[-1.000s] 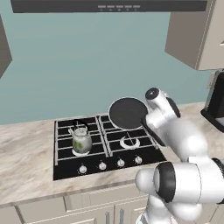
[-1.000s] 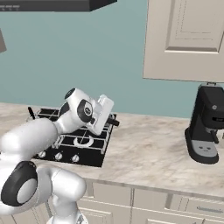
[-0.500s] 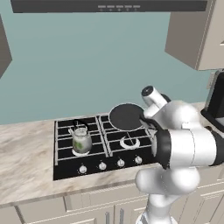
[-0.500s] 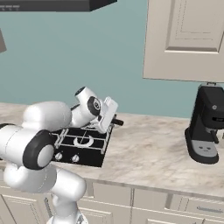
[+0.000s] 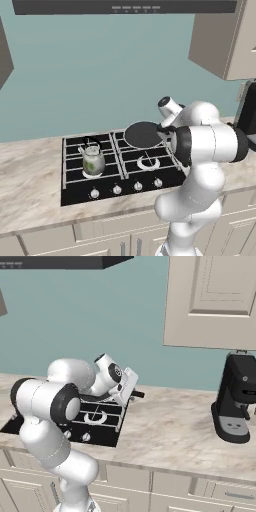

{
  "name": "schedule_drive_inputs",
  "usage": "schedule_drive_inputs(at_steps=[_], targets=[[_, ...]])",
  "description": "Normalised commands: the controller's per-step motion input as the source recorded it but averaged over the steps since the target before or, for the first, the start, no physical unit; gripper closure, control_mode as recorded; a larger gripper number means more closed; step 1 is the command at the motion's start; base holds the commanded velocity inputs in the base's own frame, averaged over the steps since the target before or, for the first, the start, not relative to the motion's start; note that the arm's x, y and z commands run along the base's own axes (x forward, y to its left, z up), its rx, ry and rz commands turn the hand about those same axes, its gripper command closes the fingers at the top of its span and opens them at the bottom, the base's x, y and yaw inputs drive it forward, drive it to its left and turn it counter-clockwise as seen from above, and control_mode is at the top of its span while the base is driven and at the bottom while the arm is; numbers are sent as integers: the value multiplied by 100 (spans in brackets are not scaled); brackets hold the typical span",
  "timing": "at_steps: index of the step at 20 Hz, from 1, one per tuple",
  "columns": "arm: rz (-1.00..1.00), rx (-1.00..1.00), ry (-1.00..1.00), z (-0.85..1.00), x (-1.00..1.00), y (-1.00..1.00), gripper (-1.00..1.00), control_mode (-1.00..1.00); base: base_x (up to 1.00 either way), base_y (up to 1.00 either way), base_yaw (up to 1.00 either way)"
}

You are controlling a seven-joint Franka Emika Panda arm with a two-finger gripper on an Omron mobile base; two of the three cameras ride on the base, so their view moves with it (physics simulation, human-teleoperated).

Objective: Pick the pan from the cabinet and place it on the stove. Then turn on the stove burner for the pan.

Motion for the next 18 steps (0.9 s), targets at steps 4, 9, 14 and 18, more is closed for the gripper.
schedule_drive_inputs(at_steps=[4,9,14,18], targets=[[0,0,0,-33,32,-1,100,-100,0,0,0],[0,0,2,-29,29,0,100,-100,0,0,0],[0,0,2,-26,35,0,100,-100,0,0,0],[0,0,3,-29,38,0,100,-100,0,0,0]])
